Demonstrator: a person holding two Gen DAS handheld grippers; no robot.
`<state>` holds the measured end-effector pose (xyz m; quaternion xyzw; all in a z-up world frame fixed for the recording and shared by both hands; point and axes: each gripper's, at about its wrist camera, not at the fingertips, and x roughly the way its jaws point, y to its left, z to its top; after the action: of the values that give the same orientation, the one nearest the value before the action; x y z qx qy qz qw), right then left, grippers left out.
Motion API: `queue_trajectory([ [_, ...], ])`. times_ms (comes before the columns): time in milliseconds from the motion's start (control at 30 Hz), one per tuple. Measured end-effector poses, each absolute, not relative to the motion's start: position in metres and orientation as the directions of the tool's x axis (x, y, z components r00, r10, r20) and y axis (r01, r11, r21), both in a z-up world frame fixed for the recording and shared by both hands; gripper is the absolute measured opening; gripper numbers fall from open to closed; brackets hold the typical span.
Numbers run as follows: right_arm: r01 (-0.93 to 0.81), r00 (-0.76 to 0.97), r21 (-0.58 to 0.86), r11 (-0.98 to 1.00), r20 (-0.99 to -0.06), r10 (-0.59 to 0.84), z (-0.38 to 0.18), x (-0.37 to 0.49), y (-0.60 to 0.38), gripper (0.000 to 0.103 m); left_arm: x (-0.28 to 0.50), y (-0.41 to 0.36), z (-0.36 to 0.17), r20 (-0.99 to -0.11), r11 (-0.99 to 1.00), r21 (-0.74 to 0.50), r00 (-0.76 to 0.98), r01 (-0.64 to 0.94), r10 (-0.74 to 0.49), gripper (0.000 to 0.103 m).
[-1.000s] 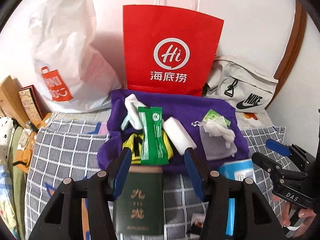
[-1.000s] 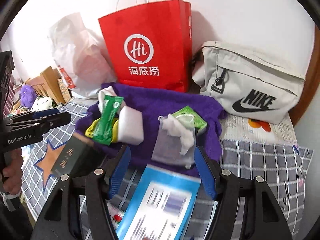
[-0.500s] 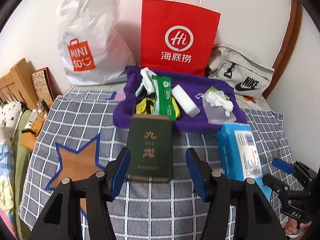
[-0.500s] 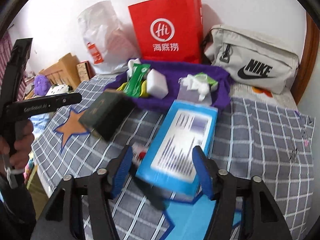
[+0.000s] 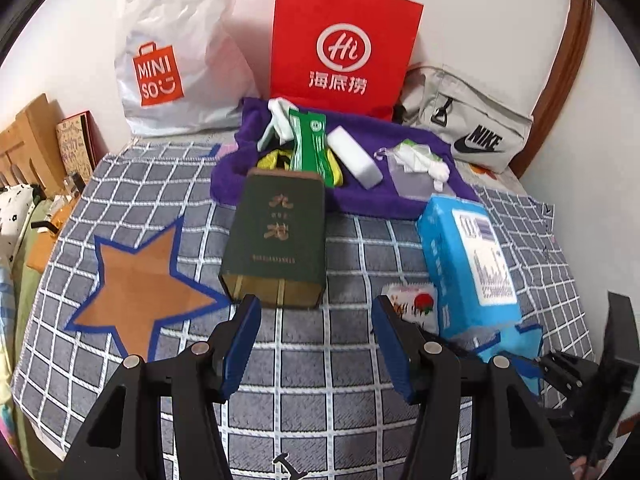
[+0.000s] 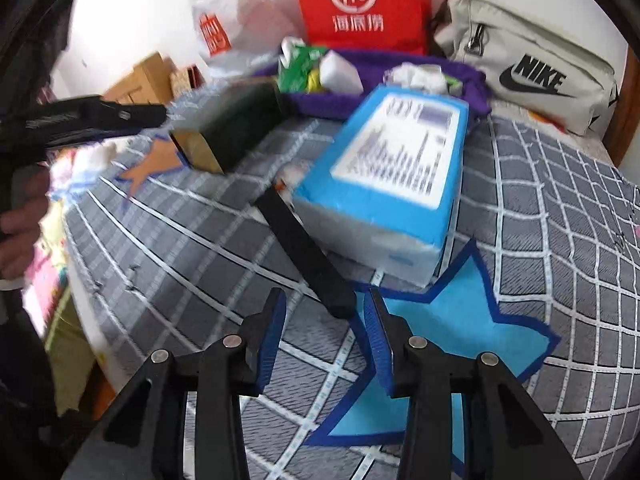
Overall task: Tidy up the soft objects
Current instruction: 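Lower the right gripper onto the black watch strap and close it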
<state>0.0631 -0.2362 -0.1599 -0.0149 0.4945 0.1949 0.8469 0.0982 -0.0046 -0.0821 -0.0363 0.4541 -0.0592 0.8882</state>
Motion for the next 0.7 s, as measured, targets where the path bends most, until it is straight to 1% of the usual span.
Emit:
queue_trajectory([
  [100, -0.350, 0.425, 0.186, 0.918, -0.842, 0.333, -0.168, 0.071, -0.235, 0.041, 0.097, -0.003, -0.090, -0.811, 0.992, -0.110, 0.571, 0.067, -0.129, 0.055],
  [267, -0.366, 0.447, 0.104, 0.925, -0.852, 0.273, -0.176, 0.079, -0.222, 0.041, 0.099, -0.001, -0.094, -0.819, 0.993, -0.107, 0.561, 0.056, -0.120, 0.055],
  [300, -0.378, 0.449, 0.085, 0.922, -0.854, 0.263, -0.176, 0.079, -0.219, 0.038, 0.100, -0.001, -0.094, -0.821, 0.993, -0.107, 0.558, 0.055, -0.119, 0.055],
  [333, -0.394, 0.446, 0.081, 0.916, -0.854, 0.267, -0.176, 0.077, -0.217, 0.034, 0.101, 0.000, -0.094, -0.822, 0.993, -0.106, 0.557, 0.055, -0.119, 0.055],
  [367, -0.405, 0.432, 0.091, 0.910, -0.858, 0.279, -0.175, 0.074, -0.216, 0.024, 0.101, 0.000, -0.094, -0.823, 0.993, -0.105, 0.556, 0.055, -0.118, 0.055],
  [400, -0.414, 0.420, 0.101, 0.905, -0.860, 0.288, -0.173, 0.070, -0.215, 0.020, 0.101, 0.000, -0.094, -0.822, 0.993, -0.105, 0.557, 0.055, -0.118, 0.055],
  [467, -0.427, 0.387, 0.141, 0.893, -0.865, 0.321, -0.172, 0.066, -0.214, 0.016, 0.101, 0.001, -0.093, -0.820, 0.993, -0.106, 0.559, 0.056, -0.119, 0.055],
  [567, -0.462, 0.331, 0.196, 0.865, -0.867, 0.373, -0.169, 0.056, -0.205, 0.016, 0.099, 0.006, -0.093, -0.819, 0.992, -0.117, 0.561, 0.046, -0.122, 0.055],
  [633, -0.470, 0.352, 0.146, 0.870, -0.873, 0.337, -0.169, 0.053, -0.197, 0.017, 0.098, 0.010, -0.093, -0.819, 0.991, -0.125, 0.560, 0.040, -0.126, 0.055],
  [667, -0.465, 0.370, 0.116, 0.877, -0.875, 0.312, -0.169, 0.053, -0.193, 0.024, 0.097, 0.013, -0.094, -0.819, 0.991, -0.129, 0.559, 0.035, -0.126, 0.055],
  [700, -0.459, 0.381, 0.105, 0.882, -0.874, 0.302, -0.169, 0.056, -0.191, 0.035, 0.096, 0.014, -0.094, -0.819, 0.991, -0.130, 0.559, 0.034, -0.127, 0.055],
])
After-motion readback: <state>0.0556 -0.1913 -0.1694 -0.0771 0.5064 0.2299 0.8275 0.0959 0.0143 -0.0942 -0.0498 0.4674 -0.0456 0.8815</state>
